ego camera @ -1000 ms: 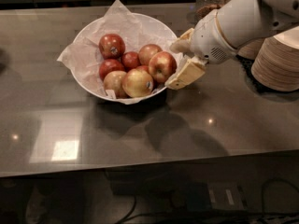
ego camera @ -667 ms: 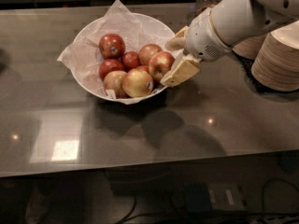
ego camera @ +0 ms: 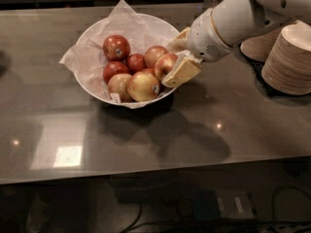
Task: Pick apple from white bowl
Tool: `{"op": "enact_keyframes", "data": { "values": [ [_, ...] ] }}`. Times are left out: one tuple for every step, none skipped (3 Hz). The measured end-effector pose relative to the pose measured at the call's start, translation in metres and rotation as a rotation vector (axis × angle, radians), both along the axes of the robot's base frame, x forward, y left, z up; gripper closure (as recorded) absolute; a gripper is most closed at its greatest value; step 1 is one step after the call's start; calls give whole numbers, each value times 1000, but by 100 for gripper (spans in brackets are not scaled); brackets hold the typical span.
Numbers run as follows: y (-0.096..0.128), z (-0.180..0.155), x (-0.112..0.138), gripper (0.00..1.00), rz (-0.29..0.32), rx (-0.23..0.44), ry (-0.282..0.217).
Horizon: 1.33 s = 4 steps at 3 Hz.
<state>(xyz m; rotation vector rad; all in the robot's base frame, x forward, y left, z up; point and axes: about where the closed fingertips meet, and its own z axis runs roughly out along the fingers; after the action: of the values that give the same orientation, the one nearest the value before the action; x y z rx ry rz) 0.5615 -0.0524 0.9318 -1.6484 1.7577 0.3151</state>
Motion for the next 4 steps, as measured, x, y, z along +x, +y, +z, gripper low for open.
{"op": "enact_keyframes", "data": {
  "values": [
    [2, -4, 6, 40, 0, 1, 9],
    [2, -10, 12, 42, -3, 0, 22],
    [2, -21, 15, 41, -8, 0, 51],
    [1, -34, 17, 41, -17, 1, 82]
  ]
}}
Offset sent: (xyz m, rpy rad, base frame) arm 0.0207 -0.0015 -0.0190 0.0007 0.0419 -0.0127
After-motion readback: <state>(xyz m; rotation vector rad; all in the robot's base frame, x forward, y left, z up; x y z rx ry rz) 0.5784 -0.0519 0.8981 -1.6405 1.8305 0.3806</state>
